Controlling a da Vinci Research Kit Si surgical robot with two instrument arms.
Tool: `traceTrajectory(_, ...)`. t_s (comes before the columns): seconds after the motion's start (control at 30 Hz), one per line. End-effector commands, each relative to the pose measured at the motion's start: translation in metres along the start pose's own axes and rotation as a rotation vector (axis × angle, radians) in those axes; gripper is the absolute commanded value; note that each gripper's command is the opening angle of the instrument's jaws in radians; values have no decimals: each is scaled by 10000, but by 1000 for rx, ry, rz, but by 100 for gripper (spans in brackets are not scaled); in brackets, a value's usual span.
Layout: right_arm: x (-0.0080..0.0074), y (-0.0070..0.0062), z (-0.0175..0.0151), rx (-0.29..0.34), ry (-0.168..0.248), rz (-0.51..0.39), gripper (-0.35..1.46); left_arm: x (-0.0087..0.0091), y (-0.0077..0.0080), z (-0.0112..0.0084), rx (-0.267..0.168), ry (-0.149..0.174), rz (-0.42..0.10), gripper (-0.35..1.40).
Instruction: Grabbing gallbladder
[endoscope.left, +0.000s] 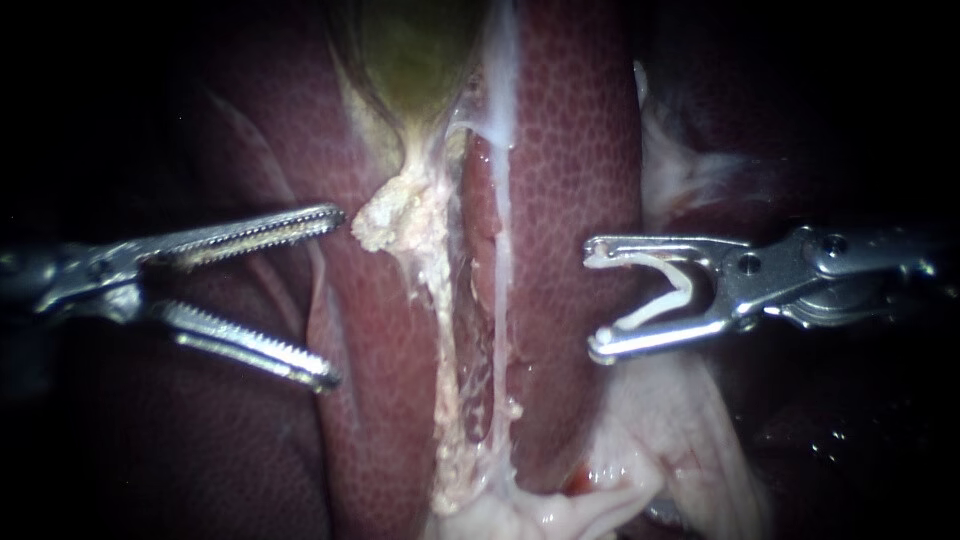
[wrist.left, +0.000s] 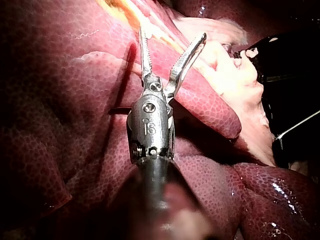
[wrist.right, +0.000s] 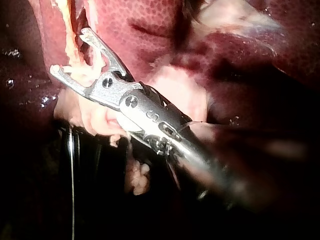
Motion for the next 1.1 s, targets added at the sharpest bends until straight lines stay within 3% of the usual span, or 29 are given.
traceTrajectory(0.03, 0, 0, 0, 0, 0, 0, 60, 0, 0, 0, 1, 0, 0, 79)
traceTrajectory(0.3, 0, 0, 0, 0, 0, 0, 60, 0, 3, -1, 4, -1, -1, 79)
traceTrajectory(0.57, 0, 0, 0, 0, 0, 0, 60, 3, 28, 3, -1, 0, -8, 81)
traceTrajectory(0.83, 0, 0, 1, 0, 0, 0, 60, 5, 41, 29, -8, 0, -4, 81)
traceTrajectory(1.1, 0, 0, 1, -1, 0, 0, 60, 14, 50, 52, -15, -1, -49, 71)
